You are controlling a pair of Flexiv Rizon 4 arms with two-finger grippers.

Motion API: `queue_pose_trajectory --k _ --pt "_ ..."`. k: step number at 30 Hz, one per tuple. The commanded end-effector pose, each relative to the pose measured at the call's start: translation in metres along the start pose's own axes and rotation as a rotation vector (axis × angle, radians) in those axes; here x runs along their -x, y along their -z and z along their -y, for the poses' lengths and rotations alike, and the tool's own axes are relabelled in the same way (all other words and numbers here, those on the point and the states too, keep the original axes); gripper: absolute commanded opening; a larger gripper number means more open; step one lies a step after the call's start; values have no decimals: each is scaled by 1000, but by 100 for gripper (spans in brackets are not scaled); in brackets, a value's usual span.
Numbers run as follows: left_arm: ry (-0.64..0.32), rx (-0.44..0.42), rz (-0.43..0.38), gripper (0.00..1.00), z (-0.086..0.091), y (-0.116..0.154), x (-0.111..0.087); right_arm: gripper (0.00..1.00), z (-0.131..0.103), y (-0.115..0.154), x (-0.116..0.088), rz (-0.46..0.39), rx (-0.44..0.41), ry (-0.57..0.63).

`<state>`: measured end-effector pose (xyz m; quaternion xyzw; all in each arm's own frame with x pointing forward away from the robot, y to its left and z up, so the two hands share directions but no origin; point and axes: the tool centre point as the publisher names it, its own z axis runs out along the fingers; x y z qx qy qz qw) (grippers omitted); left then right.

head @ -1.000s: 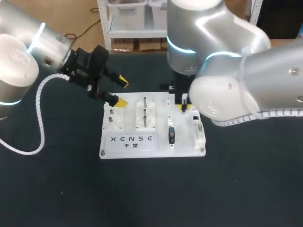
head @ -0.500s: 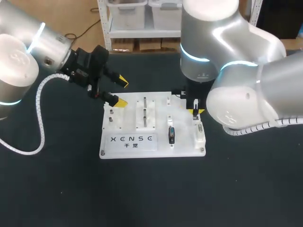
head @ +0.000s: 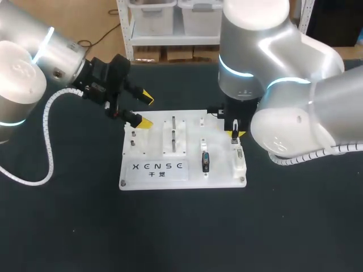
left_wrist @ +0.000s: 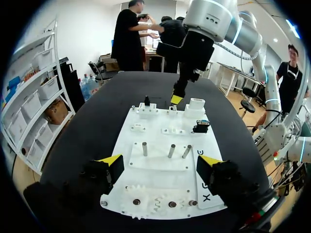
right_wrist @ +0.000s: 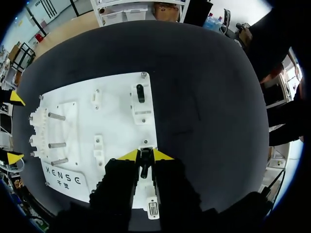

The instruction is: Insert the USB connector, Ethernet cable, and multi-pin plug into their matching sockets one by one.

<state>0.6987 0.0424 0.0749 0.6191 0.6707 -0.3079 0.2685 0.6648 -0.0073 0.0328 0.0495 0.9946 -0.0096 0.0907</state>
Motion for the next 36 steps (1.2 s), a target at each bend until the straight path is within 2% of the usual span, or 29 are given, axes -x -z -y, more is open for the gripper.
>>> queue_pose_trajectory --k 1,30,36 --pt "0 -3 -3 100 -1 -1 0 0 1 -4 0 1 0 1" --pt "0 -3 -3 100 -1 -1 0 0 5 -12 -4 -12 -7 10" --pt "0 -3 -3 100 -1 -1 0 0 5 -11 -1 14 -12 21"
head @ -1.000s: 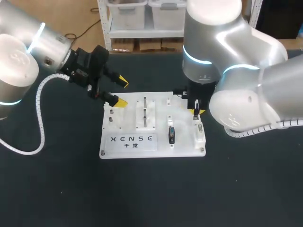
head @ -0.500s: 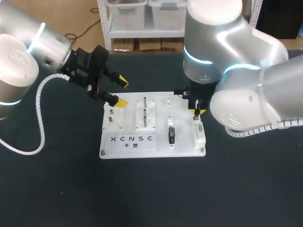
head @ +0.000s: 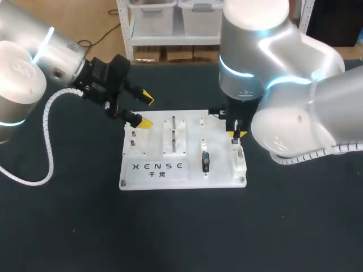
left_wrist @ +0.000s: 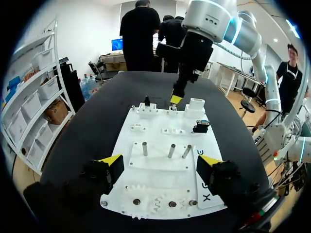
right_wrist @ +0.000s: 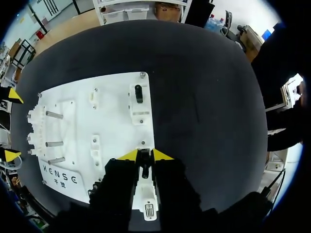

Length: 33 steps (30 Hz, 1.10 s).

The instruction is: Insert the USB connector, Ethernet cable, and multi-pin plug into their matching sockets one by one.

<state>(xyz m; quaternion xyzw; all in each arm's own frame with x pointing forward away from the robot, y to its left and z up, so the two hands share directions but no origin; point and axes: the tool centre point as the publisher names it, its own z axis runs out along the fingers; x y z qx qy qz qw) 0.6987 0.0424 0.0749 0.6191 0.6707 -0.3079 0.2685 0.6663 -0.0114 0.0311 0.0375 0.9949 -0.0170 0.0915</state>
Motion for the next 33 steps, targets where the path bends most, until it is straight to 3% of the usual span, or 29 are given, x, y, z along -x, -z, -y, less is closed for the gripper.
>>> queue_pose_trajectory --k 1,33 --pt "0 -3 -3 100 -1 0 0 0 1 -9 -2 13 -2 -3" --pt "0 -3 -3 100 -1 0 0 0 1 -4 4 45 -25 29"
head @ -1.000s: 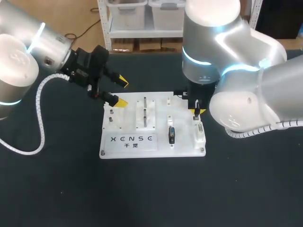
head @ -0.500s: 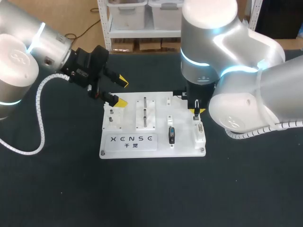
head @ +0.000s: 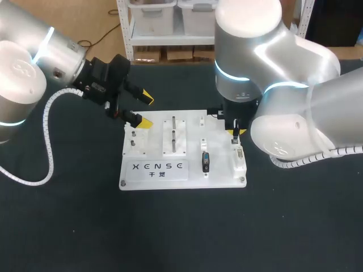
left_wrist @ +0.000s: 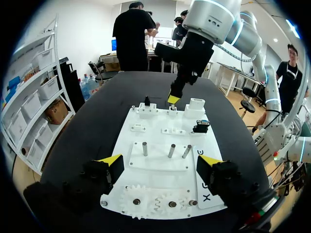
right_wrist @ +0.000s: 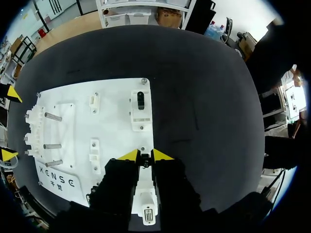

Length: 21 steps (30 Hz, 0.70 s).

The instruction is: Insert the USB connector, Ethernet cable, and multi-pin plug into their matching sockets one by one.

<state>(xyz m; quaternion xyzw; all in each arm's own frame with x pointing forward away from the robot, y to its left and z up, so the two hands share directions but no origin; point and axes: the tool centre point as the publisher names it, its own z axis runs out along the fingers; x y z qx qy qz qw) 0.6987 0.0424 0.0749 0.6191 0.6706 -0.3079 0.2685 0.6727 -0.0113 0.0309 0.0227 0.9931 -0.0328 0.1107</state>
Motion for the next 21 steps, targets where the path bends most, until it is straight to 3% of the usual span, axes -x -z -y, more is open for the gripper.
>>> queue_pose_trajectory --k 1,12,21 --pt "0 -3 -3 100 -1 0 0 0 1 -3 -2 5 3 -1" --pt "0 -3 -3 100 -1 0 0 0 0 -8 -17 -28 -1 14" --pt "0 -3 -3 100 -1 0 0 0 1 3 -6 5 13 0"
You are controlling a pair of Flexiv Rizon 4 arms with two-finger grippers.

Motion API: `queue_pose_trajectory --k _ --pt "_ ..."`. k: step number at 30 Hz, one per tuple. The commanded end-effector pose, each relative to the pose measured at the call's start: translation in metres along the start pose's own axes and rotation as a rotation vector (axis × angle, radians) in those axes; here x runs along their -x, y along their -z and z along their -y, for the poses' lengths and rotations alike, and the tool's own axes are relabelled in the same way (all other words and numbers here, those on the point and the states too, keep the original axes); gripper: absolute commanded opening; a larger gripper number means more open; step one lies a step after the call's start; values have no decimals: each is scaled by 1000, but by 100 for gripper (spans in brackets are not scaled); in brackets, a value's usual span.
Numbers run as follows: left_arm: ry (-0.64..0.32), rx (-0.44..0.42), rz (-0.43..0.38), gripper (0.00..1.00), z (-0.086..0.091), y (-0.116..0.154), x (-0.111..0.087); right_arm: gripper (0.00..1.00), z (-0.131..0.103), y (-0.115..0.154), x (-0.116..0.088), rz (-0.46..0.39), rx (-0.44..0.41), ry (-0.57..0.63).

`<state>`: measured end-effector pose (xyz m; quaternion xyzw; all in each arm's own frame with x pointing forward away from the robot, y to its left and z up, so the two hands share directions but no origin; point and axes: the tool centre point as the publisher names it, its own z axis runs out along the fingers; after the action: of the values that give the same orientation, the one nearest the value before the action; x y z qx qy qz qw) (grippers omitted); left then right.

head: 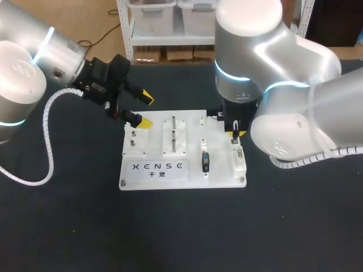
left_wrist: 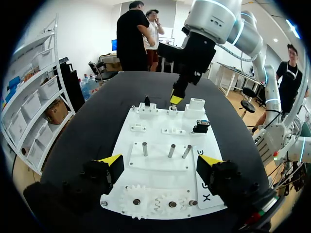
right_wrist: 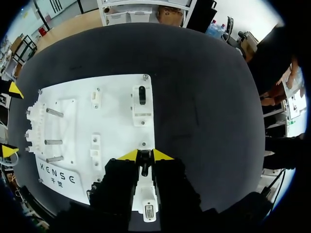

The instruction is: Insert the USB connector, Ethernet cable, and multi-pin plug into their matching sockets one by one.

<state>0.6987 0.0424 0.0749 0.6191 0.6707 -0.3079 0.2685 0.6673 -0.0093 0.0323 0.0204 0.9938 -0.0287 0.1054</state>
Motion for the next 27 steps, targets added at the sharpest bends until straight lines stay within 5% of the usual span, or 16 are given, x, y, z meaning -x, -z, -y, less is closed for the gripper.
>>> queue_pose_trajectory --k 1,27 --pt "0 -3 -3 100 -1 0 0 0 2 1 0 19 5 -5" --pt "0 -3 -3 100 -1 0 0 0 3 -17 -6 -12 -12 -5"
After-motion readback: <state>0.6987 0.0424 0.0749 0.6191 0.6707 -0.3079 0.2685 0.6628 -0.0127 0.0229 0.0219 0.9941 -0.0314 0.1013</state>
